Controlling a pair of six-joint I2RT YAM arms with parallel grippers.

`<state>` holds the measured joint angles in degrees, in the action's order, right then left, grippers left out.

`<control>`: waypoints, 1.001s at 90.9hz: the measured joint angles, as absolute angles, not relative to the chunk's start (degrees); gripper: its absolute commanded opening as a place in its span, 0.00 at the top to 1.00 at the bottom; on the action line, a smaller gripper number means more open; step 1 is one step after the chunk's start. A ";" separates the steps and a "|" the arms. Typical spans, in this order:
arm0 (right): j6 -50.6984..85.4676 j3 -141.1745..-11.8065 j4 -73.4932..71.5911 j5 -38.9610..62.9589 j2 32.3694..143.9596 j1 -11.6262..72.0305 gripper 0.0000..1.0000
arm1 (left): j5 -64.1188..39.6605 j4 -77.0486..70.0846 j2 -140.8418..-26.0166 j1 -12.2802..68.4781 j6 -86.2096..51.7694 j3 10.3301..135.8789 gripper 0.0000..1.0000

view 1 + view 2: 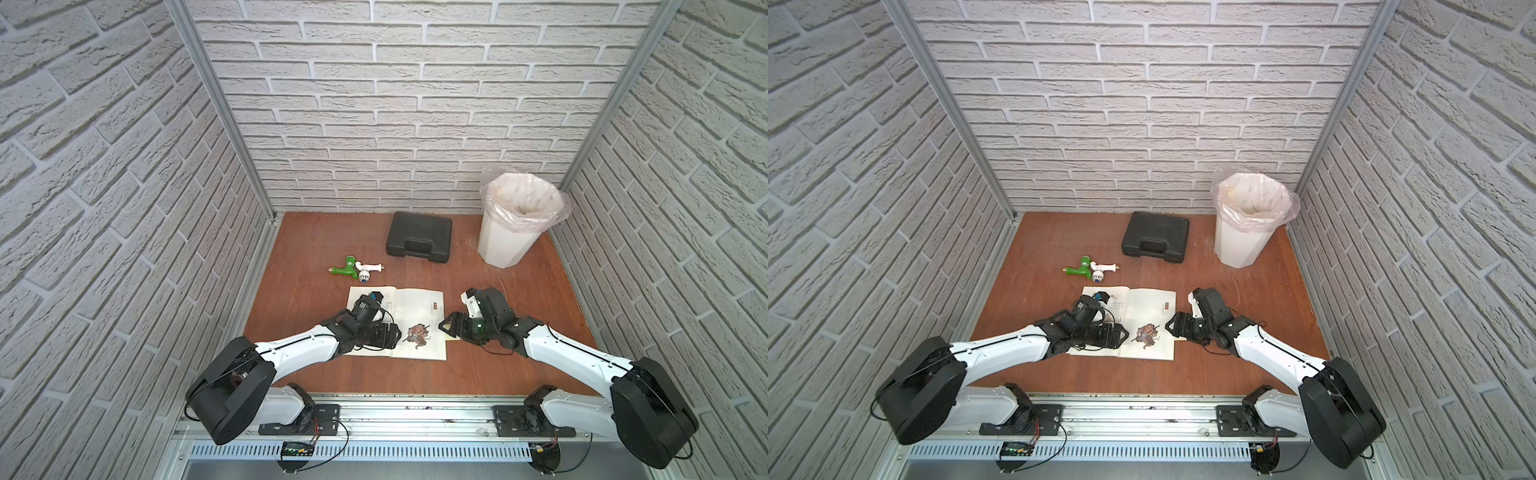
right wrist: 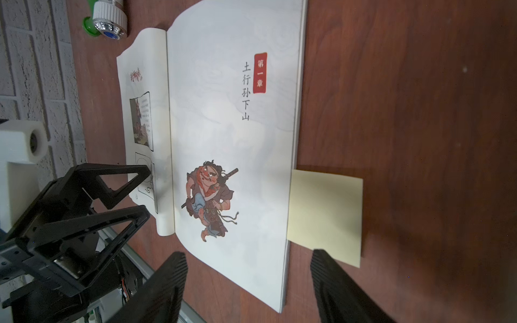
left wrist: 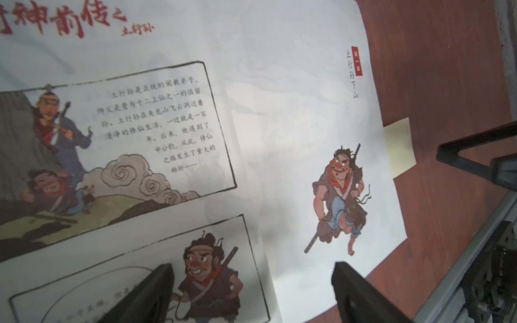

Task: Peel off the used sticky note
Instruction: Turn the page of the book at the center of the board.

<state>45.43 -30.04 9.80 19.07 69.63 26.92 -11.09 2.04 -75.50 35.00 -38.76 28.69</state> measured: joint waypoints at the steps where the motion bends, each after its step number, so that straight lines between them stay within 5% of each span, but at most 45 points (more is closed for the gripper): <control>1: 45.50 -29.98 9.67 19.07 69.78 26.92 0.24 | -11.07 2.00 -75.55 34.96 -38.76 28.67 0.07; 91: 47.48 -29.26 -1.15 20.01 79.42 27.83 0.22 | -11.07 -5.82 -78.54 34.63 -39.35 27.38 0.07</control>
